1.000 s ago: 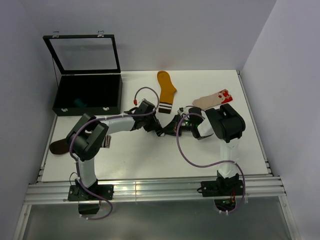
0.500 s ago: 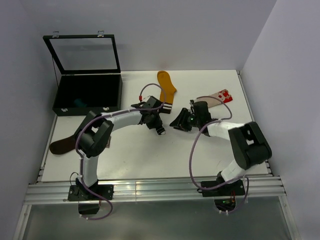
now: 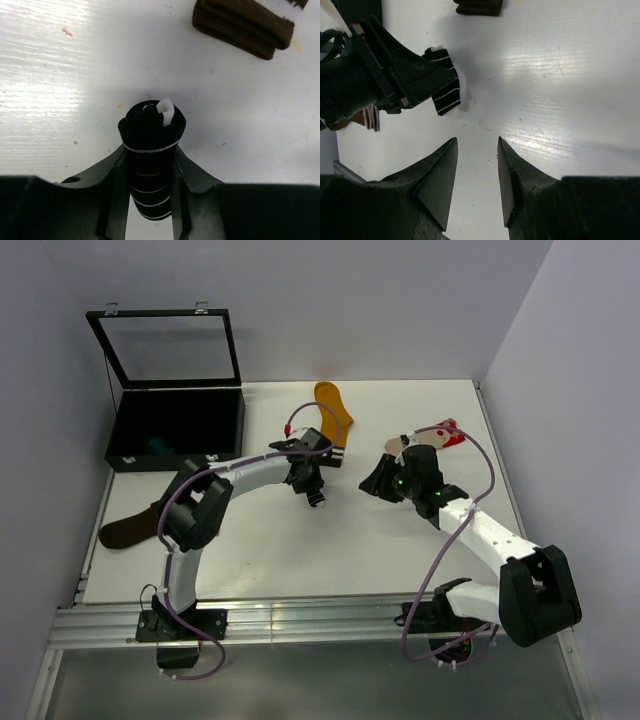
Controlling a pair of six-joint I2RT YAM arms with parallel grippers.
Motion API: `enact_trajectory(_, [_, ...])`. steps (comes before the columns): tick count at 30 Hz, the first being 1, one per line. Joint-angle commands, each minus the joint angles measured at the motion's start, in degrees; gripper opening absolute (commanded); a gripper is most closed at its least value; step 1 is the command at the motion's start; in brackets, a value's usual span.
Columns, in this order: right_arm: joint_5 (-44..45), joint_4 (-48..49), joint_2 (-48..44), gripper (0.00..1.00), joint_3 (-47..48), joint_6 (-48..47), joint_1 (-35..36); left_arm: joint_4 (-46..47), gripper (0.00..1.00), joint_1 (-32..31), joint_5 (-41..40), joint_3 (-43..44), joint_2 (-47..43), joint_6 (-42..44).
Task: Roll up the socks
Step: Pick up the sock at the center of the board.
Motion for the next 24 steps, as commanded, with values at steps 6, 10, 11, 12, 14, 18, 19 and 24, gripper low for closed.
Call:
enact_trajectory(6, [2.8,-4.2,-5.0,0.45,-0.6,-3.2,-0.2,-11.5,0.39,0.6,-6.9,-3.4,4.6,7.0])
enact_trajectory(10, [3.1,-5.0,-5.1,0.45,0.1,-4.1,-0.3,-12.5,0.41,0.6,-6.0,-1.4,7.3,7.4])
enact_trajectory(11, [3.1,-5.5,-5.2,0.45,0.3,-4.1,-0.3,-12.7,0.41,0.6,-5.9,-1.0,7.8,7.4])
enact_trajectory(12, [3.1,-5.5,-5.3,0.45,0.3,-4.4,-0.3,-12.8,0.41,0.6,-5.9,-0.9,8.0,7.4])
enact_trajectory(14, [3.1,-5.6,-5.6,0.45,0.2,-4.6,-0.5,-13.4,0.41,0.6,-5.9,-0.5,9.0,7.7])
enact_trajectory(18, [2.2,-5.4,-5.5,0.45,0.0,-4.8,-0.9,-14.1,0.33,0.6,-5.6,0.3,10.0,8.1])
enact_trajectory(19, [2.0,-5.3,-5.5,0.45,0.0,-4.7,-1.1,-14.1,0.3,0.6,-5.9,0.3,9.8,8.1])
enact_trajectory(24, [0.9,-5.8,-7.1,0.45,0.4,-5.5,-1.8,-14.9,0.08,0.6,-8.1,0.7,6.0,7.8])
